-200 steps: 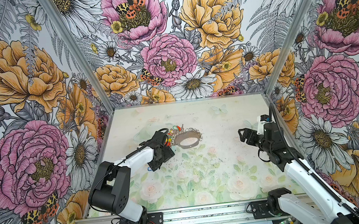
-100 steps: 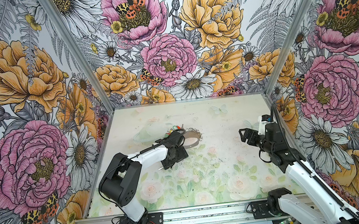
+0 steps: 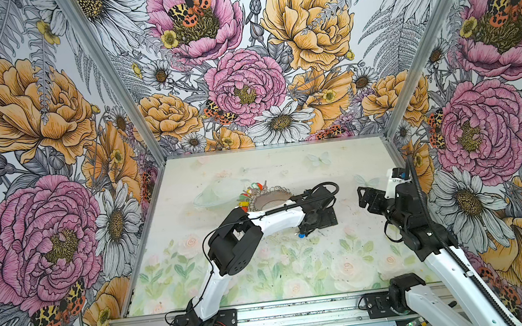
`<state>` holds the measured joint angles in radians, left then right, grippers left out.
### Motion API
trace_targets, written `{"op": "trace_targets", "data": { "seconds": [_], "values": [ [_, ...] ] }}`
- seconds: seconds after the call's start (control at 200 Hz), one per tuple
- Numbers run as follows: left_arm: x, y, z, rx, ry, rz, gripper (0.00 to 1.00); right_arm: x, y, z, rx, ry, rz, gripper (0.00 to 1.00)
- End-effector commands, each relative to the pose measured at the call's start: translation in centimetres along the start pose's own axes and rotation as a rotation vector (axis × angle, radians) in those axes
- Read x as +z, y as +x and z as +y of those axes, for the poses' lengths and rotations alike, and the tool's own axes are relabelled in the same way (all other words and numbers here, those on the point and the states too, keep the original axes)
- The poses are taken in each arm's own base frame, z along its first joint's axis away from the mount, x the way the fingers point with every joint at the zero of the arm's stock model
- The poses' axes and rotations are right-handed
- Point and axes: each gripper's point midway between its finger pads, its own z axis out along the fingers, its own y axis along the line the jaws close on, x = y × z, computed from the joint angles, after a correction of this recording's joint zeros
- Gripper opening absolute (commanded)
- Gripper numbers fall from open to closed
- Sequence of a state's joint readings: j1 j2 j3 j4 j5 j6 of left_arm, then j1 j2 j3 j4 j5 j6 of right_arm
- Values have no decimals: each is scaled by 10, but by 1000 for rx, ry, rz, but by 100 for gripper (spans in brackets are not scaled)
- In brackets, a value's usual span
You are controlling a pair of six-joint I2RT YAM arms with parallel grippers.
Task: Put the keys on the keyring
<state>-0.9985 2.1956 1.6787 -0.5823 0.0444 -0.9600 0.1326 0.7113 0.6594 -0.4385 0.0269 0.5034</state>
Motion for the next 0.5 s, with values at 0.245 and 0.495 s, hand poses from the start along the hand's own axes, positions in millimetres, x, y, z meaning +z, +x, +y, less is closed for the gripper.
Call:
{"op": "trace_targets", "data": {
  "seconds": [0.245, 0.495],
  "values": [
    [-23, -46, -3, 13, 33, -61, 99, -8, -11, 3, -25, 4, -19, 91],
    [-47, -91, 20, -27, 17, -149, 99, 2, -9, 6, -20, -1, 21, 91]
  ]
}}
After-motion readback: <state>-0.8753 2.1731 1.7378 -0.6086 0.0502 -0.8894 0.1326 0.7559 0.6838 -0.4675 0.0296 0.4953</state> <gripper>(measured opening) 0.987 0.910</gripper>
